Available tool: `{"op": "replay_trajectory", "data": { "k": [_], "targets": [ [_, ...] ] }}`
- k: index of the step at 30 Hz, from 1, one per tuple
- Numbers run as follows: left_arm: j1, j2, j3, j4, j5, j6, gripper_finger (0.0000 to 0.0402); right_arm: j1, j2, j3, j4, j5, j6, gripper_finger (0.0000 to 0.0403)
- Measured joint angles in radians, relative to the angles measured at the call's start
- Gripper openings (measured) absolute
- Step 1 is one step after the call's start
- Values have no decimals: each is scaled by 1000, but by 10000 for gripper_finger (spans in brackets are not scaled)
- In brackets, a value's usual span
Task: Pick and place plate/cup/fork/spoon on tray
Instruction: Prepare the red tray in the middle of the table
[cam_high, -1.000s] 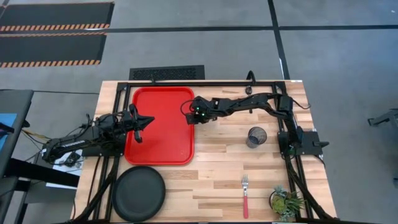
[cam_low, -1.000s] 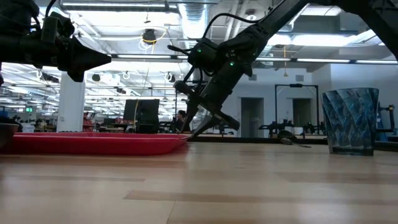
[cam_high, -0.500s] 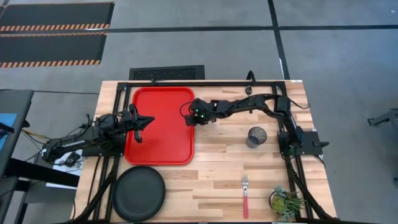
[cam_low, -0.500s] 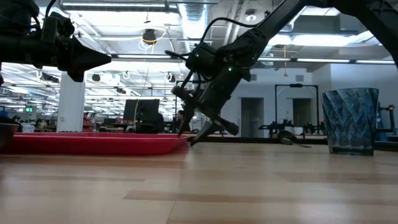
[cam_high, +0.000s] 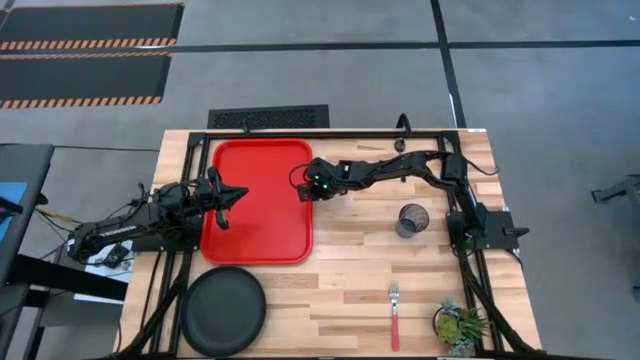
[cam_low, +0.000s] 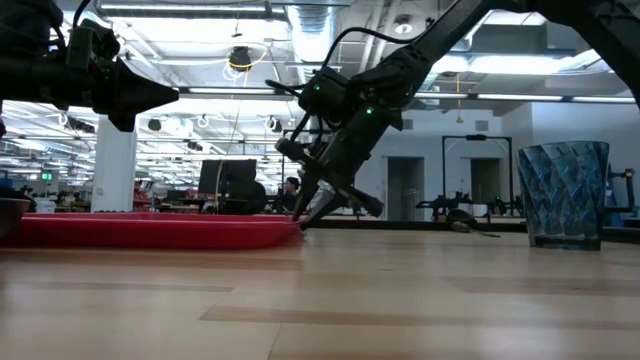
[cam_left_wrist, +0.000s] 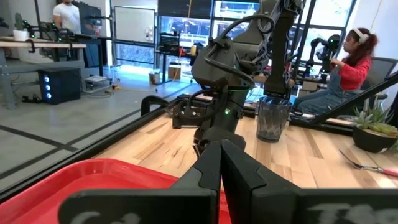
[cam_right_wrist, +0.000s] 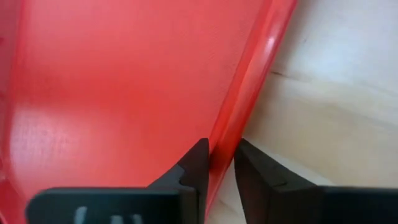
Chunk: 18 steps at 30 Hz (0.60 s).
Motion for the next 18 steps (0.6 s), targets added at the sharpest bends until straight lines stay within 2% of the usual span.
{"op": "replay_trajectory", "data": {
  "k": [7,12,18],
  "targets": [
    [0,0,0,6,-6,5,0,-35,0,0,18,34,10,42],
    [0,0,0,7,-22,37,0,-69,-12,0,26,34,-21,40],
    [0,0,0,4,-22,-31,0,-99,-12,0,31,3,-29,36]
  ]
}}
